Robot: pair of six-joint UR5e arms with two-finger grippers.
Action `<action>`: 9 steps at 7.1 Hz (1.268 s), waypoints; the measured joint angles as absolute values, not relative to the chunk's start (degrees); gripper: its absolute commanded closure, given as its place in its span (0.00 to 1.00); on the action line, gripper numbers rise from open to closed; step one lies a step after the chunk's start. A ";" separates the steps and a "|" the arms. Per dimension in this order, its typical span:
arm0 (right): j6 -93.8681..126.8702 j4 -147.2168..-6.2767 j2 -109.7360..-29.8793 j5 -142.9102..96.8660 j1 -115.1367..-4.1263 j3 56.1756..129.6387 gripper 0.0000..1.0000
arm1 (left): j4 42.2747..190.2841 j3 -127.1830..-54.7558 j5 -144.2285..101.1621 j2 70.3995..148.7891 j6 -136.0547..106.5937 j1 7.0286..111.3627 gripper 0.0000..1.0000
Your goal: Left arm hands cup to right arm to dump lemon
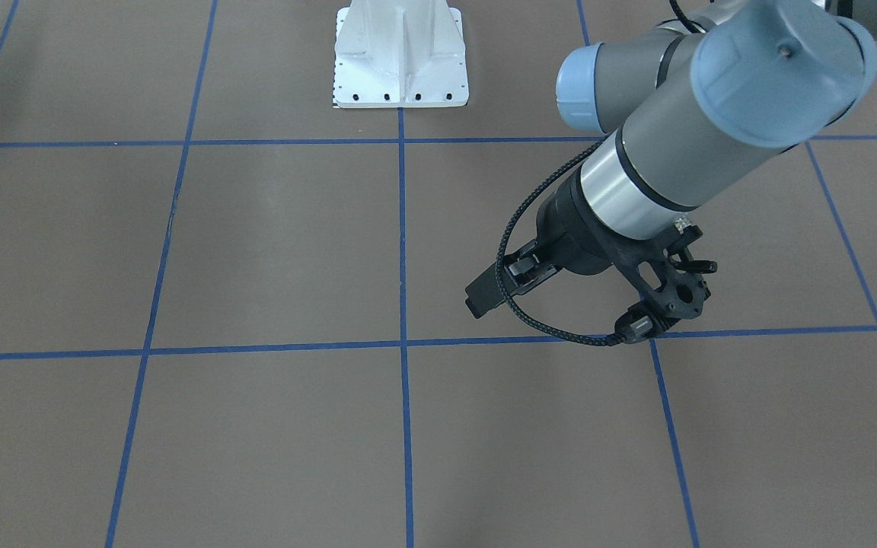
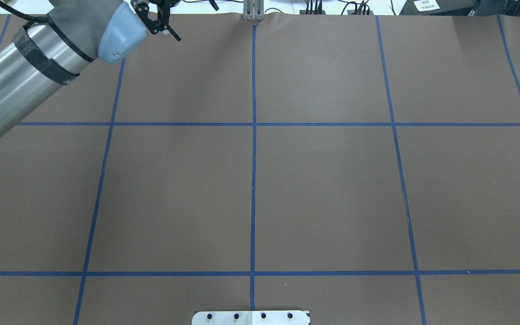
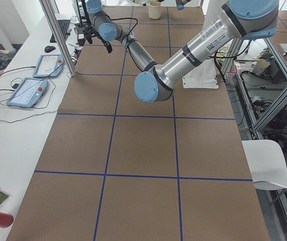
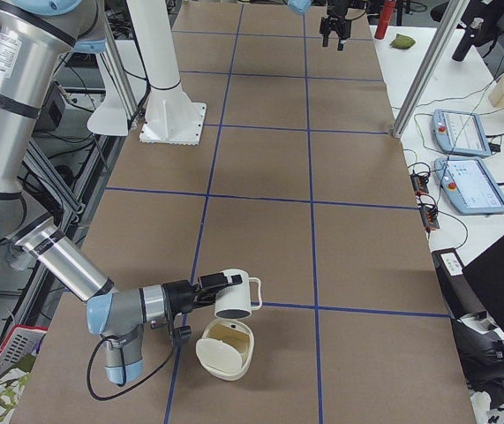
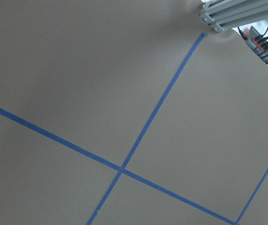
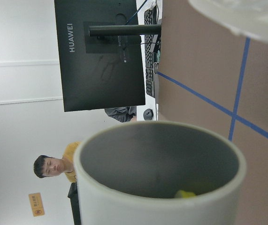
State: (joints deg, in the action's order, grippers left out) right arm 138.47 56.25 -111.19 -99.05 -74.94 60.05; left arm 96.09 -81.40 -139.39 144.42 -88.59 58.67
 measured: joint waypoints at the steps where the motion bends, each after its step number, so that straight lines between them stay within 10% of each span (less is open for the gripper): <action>1: 142.88 57.96 -110.87 -98.49 -74.99 59.87 0.69 | 96.08 -81.42 -139.40 144.46 -88.59 58.61 0.00; 9: 162.57 66.42 -109.43 -93.63 -75.06 56.69 0.68 | 96.06 -81.47 -139.36 145.09 -88.59 58.50 0.00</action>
State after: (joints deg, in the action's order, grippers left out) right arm 162.57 66.42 -109.43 -93.63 -75.06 56.69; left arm 96.06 -81.47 -139.36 145.09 -88.59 58.50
